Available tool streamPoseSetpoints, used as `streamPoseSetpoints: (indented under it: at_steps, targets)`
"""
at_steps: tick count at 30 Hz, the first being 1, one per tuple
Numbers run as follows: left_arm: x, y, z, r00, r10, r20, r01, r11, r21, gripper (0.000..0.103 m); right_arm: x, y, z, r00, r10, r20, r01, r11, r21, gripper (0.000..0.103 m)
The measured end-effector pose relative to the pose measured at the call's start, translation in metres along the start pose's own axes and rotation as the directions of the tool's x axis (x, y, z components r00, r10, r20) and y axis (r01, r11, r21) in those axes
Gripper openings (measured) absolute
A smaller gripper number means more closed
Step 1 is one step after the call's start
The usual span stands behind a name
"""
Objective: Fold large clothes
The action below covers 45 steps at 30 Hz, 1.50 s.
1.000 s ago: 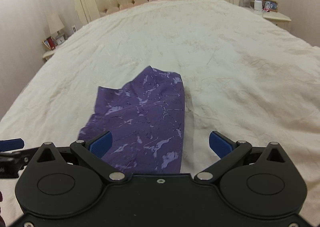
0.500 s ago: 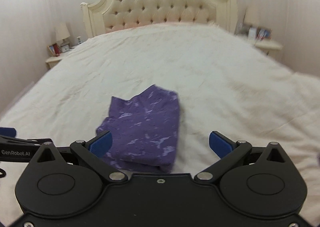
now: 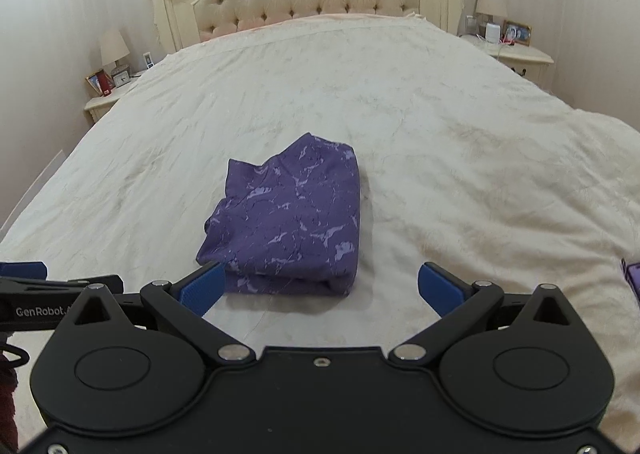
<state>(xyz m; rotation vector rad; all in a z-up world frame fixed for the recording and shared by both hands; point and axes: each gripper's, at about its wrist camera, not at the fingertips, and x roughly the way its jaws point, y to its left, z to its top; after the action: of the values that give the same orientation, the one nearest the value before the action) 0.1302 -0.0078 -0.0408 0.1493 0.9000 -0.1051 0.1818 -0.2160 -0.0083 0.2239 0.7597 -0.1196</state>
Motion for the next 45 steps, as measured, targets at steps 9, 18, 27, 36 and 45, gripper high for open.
streamPoseSetpoints:
  at_steps: [9, 18, 27, 36, 45]
  targets:
    - [-0.001, 0.003, -0.009, 0.999, -0.024, -0.044, 0.024, 1.0, 0.0, 0.102, -0.005, 0.003, -0.009, 0.999, 0.004, -0.037, -0.002, 0.999, 0.053, 0.102]
    - [0.002, 0.008, -0.011, 0.997, -0.035, -0.066, 0.034, 0.999, -0.01, 0.102, -0.005, 0.007, -0.009, 0.999, 0.007, -0.047, -0.005, 0.999, 0.054, 0.102]
    - [0.004, 0.006, -0.013, 0.996, -0.038, -0.083, 0.037, 0.999, -0.018, 0.102, -0.002, 0.007, -0.007, 0.998, 0.015, -0.058, -0.012, 0.998, 0.062, 0.102]
    - [0.008, 0.004, -0.013, 0.994, -0.037, -0.1, 0.036, 0.999, -0.015, 0.102, 0.003, 0.004, -0.004, 0.997, 0.021, -0.071, -0.016, 0.997, 0.071, 0.102]
    - [0.012, 0.003, -0.012, 0.993, -0.033, -0.114, 0.031, 0.999, -0.014, 0.102, 0.009, 0.003, -0.004, 0.996, 0.03, -0.086, -0.023, 0.997, 0.079, 0.102]
